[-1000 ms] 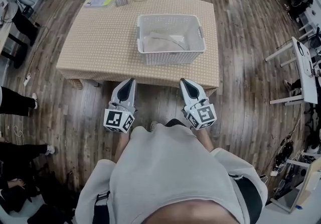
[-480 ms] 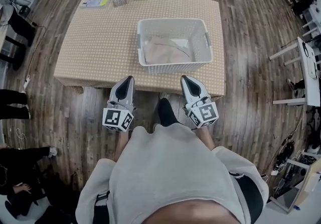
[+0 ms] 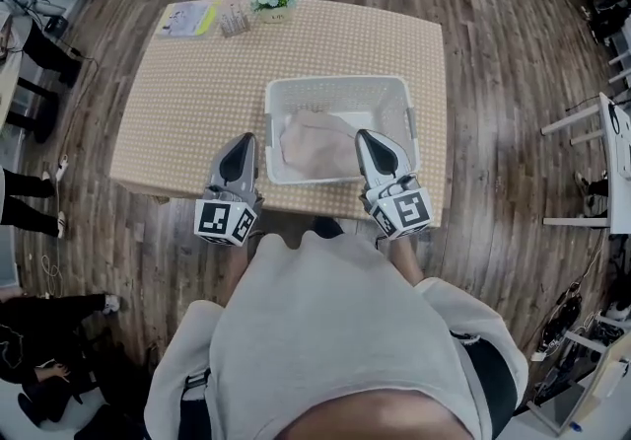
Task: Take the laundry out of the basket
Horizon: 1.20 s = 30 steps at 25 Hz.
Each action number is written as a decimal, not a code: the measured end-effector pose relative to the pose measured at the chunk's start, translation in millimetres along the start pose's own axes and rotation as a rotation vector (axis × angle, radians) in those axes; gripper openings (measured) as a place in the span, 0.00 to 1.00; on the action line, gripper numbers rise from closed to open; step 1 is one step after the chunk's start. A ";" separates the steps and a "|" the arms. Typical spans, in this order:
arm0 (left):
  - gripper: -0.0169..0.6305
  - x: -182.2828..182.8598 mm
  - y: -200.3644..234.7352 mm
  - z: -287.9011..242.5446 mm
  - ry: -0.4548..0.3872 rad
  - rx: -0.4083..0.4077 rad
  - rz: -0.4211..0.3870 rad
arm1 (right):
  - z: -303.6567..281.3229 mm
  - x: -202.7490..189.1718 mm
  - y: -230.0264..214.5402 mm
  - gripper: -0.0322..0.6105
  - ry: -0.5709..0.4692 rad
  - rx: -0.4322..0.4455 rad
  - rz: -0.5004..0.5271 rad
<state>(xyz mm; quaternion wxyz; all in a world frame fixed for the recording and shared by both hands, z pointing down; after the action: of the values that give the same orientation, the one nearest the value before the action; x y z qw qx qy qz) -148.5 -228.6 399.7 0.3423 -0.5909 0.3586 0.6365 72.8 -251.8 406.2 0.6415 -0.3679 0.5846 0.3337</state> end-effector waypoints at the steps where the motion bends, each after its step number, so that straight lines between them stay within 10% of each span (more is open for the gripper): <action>1: 0.04 3.4 3.6 -8.6 -0.002 0.002 -0.010 | -8.9 2.8 -6.5 0.05 -0.009 0.003 -0.004; 23: 0.04 -25.7 77.1 -50.6 0.073 0.027 0.063 | -91.8 -28.9 -27.8 0.05 0.101 -0.035 -0.008; 26: 0.04 -25.4 85.3 -51.2 0.065 0.025 0.072 | -96.7 -37.1 -18.9 0.05 0.164 -0.012 0.193; 30: 0.04 -33.0 95.1 -46.3 0.070 0.032 0.094 | -103.0 -64.0 8.8 0.05 0.245 0.129 0.711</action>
<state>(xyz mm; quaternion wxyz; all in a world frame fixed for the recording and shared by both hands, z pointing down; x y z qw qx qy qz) -204.5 -317.2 435.5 0.3088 -0.5897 0.4077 0.6250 7.3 -336.0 464.5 0.4330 -0.1380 0.7679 0.4514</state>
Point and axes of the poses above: the fingertips, and each gripper's own axes: z backward along the fingers, y to its left, x out of its top, the point moved 2 cm from there along z, backward along the fingers, and after that the axes turned 10 degrees about -x, right-handed, at the moved point
